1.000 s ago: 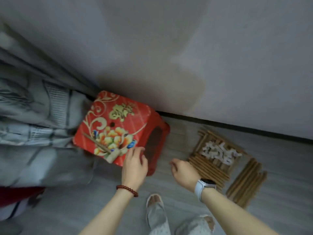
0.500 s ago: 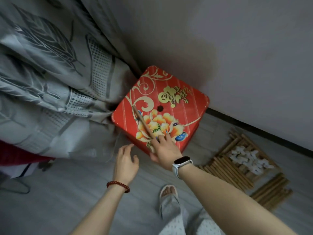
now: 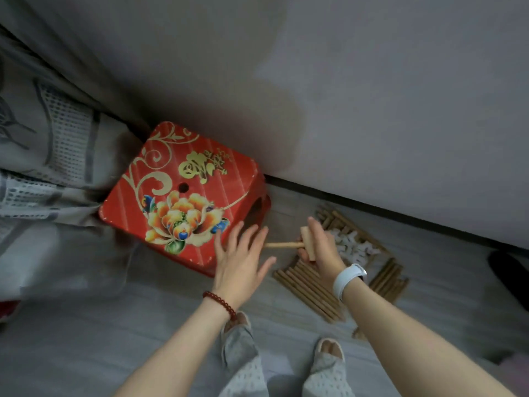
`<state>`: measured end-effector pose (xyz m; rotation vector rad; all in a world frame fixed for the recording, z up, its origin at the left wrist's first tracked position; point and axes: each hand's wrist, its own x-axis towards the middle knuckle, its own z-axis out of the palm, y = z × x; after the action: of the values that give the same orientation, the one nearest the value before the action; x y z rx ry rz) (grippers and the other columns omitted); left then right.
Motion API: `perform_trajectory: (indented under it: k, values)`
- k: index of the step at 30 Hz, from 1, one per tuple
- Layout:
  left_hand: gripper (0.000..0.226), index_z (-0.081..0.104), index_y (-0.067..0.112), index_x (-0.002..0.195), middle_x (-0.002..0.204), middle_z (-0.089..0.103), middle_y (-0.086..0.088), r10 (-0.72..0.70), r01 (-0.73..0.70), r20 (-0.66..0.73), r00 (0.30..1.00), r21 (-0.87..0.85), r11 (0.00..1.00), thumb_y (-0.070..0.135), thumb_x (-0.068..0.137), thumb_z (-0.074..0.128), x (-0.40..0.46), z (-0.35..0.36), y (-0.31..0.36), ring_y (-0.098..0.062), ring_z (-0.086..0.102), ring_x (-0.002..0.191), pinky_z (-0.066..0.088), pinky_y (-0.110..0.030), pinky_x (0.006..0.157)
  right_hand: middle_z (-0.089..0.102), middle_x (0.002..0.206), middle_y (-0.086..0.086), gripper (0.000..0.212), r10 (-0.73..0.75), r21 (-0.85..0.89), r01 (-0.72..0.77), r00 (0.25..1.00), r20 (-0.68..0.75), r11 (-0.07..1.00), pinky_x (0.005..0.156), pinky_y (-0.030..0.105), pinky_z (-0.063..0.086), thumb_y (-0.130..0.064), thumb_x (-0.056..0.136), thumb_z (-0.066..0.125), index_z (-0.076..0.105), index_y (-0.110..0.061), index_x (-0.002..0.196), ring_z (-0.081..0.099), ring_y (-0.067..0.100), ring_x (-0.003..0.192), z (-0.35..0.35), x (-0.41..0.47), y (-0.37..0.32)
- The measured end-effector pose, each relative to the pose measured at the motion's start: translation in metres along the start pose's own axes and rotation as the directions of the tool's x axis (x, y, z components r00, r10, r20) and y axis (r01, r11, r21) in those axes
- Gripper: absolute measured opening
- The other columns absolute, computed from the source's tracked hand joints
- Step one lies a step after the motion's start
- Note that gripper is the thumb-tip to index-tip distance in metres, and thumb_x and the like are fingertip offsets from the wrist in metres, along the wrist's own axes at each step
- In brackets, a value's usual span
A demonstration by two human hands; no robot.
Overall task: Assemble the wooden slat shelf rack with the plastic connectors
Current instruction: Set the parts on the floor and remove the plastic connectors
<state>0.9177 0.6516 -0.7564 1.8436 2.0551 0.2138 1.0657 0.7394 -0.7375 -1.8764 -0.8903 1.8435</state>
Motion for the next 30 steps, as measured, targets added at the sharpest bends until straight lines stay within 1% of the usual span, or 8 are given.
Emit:
perform_trajectory:
  k: [4,10,15,19,22,24,27,30]
  values:
    - [0.034,0.055,0.015,0.115,0.110,0.061,-0.005,0.046,-0.001,0.373,0.927,-0.119,0.993,0.038,0.099,0.037,0.002,0.043,0.065,-0.028,0.058,0.104,0.044,-0.038,0.082,0.050,0.049,0.005,0.043,0.016,-0.090,-0.015,1.000,0.010,0.996,0.045,0.024,0.034,-0.045,0.094,0.045,0.058,-0.010,0.072,0.045,0.015,0.043,-0.084,-0.003,0.034]
    - [0.026,0.054,0.003,0.099,0.099,0.061,-0.016,0.002,0.184,0.455,0.891,-0.365,0.913,0.025,0.099,0.041,-0.007,0.168,0.171,-0.034,0.057,0.094,0.041,-0.037,0.072,0.052,0.067,0.000,0.018,0.152,0.430,-0.101,0.985,-0.086,0.897,0.047,0.020,0.035,-0.029,0.092,0.057,0.059,-0.012,0.097,0.046,0.010,0.052,-0.198,0.023,0.123]
    - [0.022,0.055,0.002,0.105,0.100,0.064,-0.019,0.023,0.259,0.564,0.825,-0.415,0.872,0.018,0.099,0.040,-0.013,0.287,0.235,-0.033,0.058,0.095,0.031,-0.027,0.065,0.061,0.077,-0.001,0.014,0.150,0.421,-0.068,0.975,-0.164,0.904,0.052,0.021,0.039,-0.020,0.096,0.050,0.054,-0.017,0.109,0.049,0.010,0.060,-0.265,0.074,0.224]
    - [0.022,0.062,0.015,0.105,0.092,0.067,-0.008,0.128,0.203,0.649,0.750,-0.410,0.889,0.028,0.096,0.047,-0.013,0.368,0.254,-0.026,0.062,0.090,0.048,-0.033,0.074,0.061,0.075,0.005,0.014,0.168,0.357,-0.034,0.921,-0.352,0.933,0.051,0.021,0.042,-0.018,0.096,0.050,0.055,-0.009,0.106,0.052,0.015,0.063,-0.312,0.112,0.296]
    - [0.026,0.062,0.017,0.114,0.110,0.062,-0.007,0.187,0.086,0.629,0.755,-0.378,0.922,0.027,0.095,0.047,0.002,0.429,0.250,-0.021,0.059,0.101,0.049,-0.034,0.085,0.050,0.063,0.007,0.010,0.201,0.373,-0.008,0.853,-0.481,0.928,0.047,0.024,0.045,-0.018,0.099,0.043,0.051,-0.012,0.099,0.054,0.019,0.053,-0.342,0.153,0.344]
    - [0.030,0.057,0.015,0.120,0.121,0.052,-0.010,0.159,0.071,0.576,0.802,-0.356,0.932,0.023,0.095,0.043,0.013,0.473,0.240,-0.026,0.057,0.106,0.051,-0.041,0.085,0.046,0.061,0.005,0.021,0.188,0.236,-0.082,0.860,-0.474,0.968,0.047,0.027,0.044,-0.017,0.100,0.036,0.050,-0.015,0.115,0.048,0.014,0.045,-0.354,0.189,0.386]
    - [0.037,0.047,0.016,0.131,0.131,0.042,-0.011,0.121,-0.074,0.441,0.889,-0.123,0.990,0.021,0.095,0.041,0.035,0.516,0.222,-0.029,0.041,0.119,0.042,-0.038,0.093,0.057,0.086,0.005,0.043,0.107,0.010,-0.114,0.902,-0.418,0.993,0.061,0.026,0.044,-0.007,0.093,0.036,0.047,-0.025,0.131,0.049,0.013,0.063,-0.359,0.238,0.418]
    - [0.048,0.032,0.019,0.143,0.146,0.027,-0.010,0.163,-0.183,0.345,0.924,0.025,0.983,0.026,0.096,0.041,0.056,0.546,0.206,-0.029,0.024,0.133,0.028,-0.042,0.103,0.055,0.118,0.001,0.056,-0.067,-0.098,0.032,0.926,-0.372,0.995,0.076,0.018,0.046,0.001,0.090,0.037,0.039,-0.024,0.140,0.056,0.015,0.101,-0.353,0.281,0.428]
